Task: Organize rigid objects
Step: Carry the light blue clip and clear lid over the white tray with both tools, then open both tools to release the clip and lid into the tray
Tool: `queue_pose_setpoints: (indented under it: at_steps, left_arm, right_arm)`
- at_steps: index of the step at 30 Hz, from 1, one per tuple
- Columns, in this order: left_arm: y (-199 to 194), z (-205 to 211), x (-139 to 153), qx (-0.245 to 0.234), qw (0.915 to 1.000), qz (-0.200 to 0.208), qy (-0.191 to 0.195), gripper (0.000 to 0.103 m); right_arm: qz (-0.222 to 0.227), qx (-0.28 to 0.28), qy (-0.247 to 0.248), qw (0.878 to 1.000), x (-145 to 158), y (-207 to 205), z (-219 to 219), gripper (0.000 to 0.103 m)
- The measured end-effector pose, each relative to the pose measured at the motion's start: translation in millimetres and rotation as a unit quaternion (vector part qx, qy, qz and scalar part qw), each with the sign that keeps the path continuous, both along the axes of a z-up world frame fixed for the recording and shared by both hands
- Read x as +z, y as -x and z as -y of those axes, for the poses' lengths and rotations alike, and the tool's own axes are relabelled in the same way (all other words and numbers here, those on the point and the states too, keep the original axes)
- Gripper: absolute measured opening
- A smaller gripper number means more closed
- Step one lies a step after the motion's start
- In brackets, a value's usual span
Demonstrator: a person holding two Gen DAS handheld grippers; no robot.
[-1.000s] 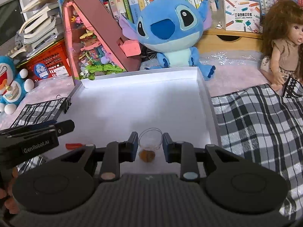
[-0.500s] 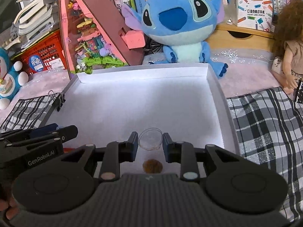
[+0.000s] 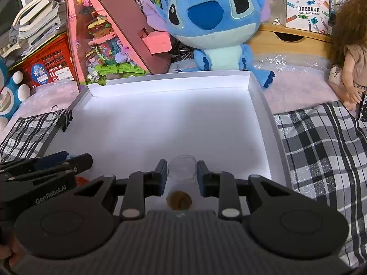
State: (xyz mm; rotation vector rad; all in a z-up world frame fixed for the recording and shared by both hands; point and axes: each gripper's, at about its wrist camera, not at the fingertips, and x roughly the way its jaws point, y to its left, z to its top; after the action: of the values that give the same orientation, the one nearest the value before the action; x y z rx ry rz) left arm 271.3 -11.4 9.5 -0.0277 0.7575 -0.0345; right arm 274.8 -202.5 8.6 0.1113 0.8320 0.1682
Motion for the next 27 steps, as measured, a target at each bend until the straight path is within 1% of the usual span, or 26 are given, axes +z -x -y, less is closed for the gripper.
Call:
queue_pose_setpoints:
  at_steps: [6,7,8,9,11,12,13,15,17,24,27]
  left_arm:
    - [2.6,0.9,-1.3,0.000,1.0000,0.006,-0.005,0.037]
    - [3.6,0.4,-0.6,0.001,1.0000,0.005,-0.002,0.037]
    - [5.0,-0.3,0.6,0.000,1.0000,0.006,0.001,0.038]
    - [6.7,-0.6,2.4,-0.002,0.9999,0.010,0.002,0.040]
    - [10.6,-1.0,6.4,-0.006,0.9998,0.019,-0.003,0.045]
    - [12.9,-1.1,9.1,-0.008,0.9997,0.024,-0.006,0.048]
    - [15.2,-1.5,11.7,-0.010,0.9995,0.029,-0.007,0.051]
    - [21.1,-3.4,17.2,-0.014,0.9992,0.037,-0.004,0.063]
    - [29.0,-5.4,22.6,-0.018,0.9987,0.047,-0.001,0.073]
    - [63.1,-8.4,35.6,-0.046,0.9959,0.076,-0.021,0.082]
    - [80.1,-11.4,38.7,-0.053,0.9949,0.083,-0.022,0.084]
  right_arm:
    - [0.003,0.000,0.001,1.000,-0.3,0.5,-0.5,0.033]
    - [0.004,0.000,-0.001,1.000,0.0,0.5,-0.5,0.036]
    - [0.005,-0.001,-0.003,1.000,-0.1,1.3,0.1,0.036]
    - [0.005,-0.001,-0.006,1.000,0.0,1.8,0.8,0.037]
    - [0.006,-0.003,-0.012,1.000,0.6,4.0,2.8,0.046]
    - [0.008,-0.001,-0.013,1.000,1.2,5.4,3.7,0.053]
    - [0.011,0.001,-0.014,1.000,1.8,6.9,4.4,0.055]
    - [0.016,0.002,-0.015,1.000,3.8,10.2,6.0,0.057]
    - [0.023,0.005,-0.019,1.000,7.5,15.1,8.3,0.061]
    - [0.058,0.024,-0.021,0.998,24.2,41.0,14.0,0.076]
    - [0.075,0.034,-0.020,0.996,30.5,56.0,15.7,0.079]
